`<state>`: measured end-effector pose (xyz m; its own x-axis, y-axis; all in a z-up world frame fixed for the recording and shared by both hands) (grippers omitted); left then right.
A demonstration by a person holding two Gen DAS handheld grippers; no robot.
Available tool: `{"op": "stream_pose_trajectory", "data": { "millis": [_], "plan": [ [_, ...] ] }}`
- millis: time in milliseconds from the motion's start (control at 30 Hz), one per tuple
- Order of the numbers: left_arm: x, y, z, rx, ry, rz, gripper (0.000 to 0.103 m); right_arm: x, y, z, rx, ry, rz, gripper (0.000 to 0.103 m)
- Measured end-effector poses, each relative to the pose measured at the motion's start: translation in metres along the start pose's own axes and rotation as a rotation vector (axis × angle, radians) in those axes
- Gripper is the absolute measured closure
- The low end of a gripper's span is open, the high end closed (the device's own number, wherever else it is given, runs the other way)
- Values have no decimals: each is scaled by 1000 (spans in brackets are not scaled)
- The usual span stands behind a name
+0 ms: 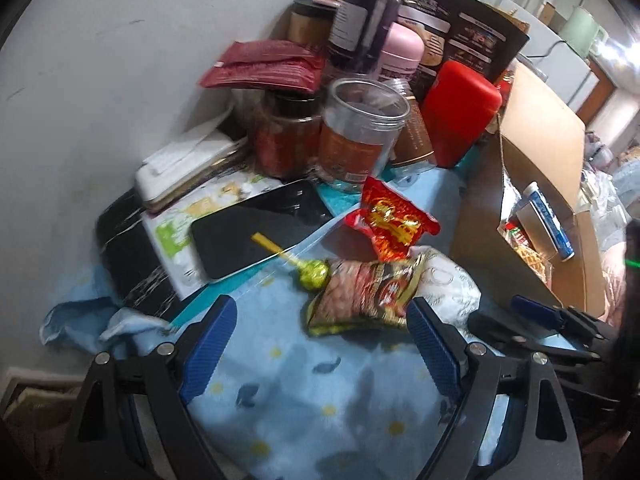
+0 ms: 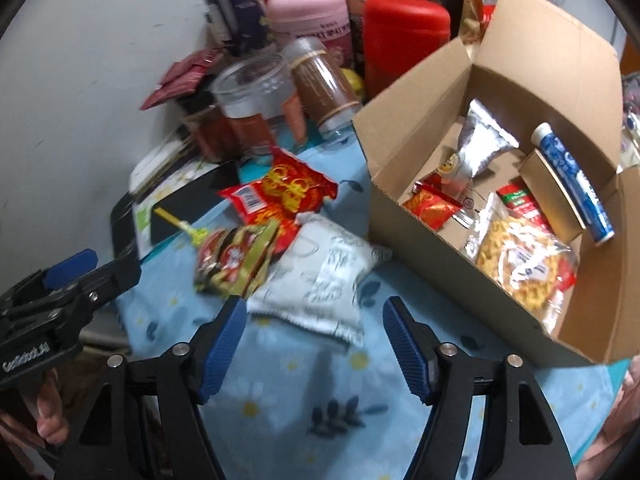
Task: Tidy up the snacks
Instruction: 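Grasp the brown nut snack bag with the left gripper while the right grasps the white bread bag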
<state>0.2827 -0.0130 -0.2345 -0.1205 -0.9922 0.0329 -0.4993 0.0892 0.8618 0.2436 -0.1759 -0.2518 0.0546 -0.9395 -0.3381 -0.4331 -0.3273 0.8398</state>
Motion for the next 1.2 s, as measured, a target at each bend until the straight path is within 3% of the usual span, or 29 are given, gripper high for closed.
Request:
{"op": "stream_pose_trajectory", "data": {
  "millis": [100, 233, 500, 533, 633, 667, 967, 1200],
  "plan": [
    [9, -11, -7, 7, -52, 21, 15, 8, -16, -6, -20, -24, 13, 28],
    [19, -26, -12, -10, -111, 60, 15, 18, -33, -13, -25, -74, 22, 18],
    [30, -54, -18, -77, -204, 135, 15, 32, -66, -11, -97, -209, -8, 18],
    [31, -57, -17, -90, -208, 146, 15, 33, -67, -9, -100, -222, -20, 19],
    [34, -62, -15, -123, -211, 176, 15, 33, -68, -3, -103, -270, -85, 40],
    [35, -62, -14, -127, -210, 186, 15, 33, -66, -1, -105, -272, -82, 43],
    [48, -71, 9, -204, -195, 198, 15, 35, -55, 14, -179, -212, -41, 47],
    [70, -78, 17, -205, -243, 173, 15, 52, -39, 32, -190, -220, -24, 47]
  ]
}}
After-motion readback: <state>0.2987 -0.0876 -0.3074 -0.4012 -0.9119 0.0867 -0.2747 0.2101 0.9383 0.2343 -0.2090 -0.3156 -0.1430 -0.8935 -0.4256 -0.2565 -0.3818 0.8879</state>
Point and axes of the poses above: each gripper's, at about its wrist camera, not at the fingertips, and y roughly against the way its jaws point, x to its right, z to its underside, the point moved 8 cm from there along -y, roughly the way its jaws point, and after that the axes turned 13 degrees about -z, right-handed, at the moved point
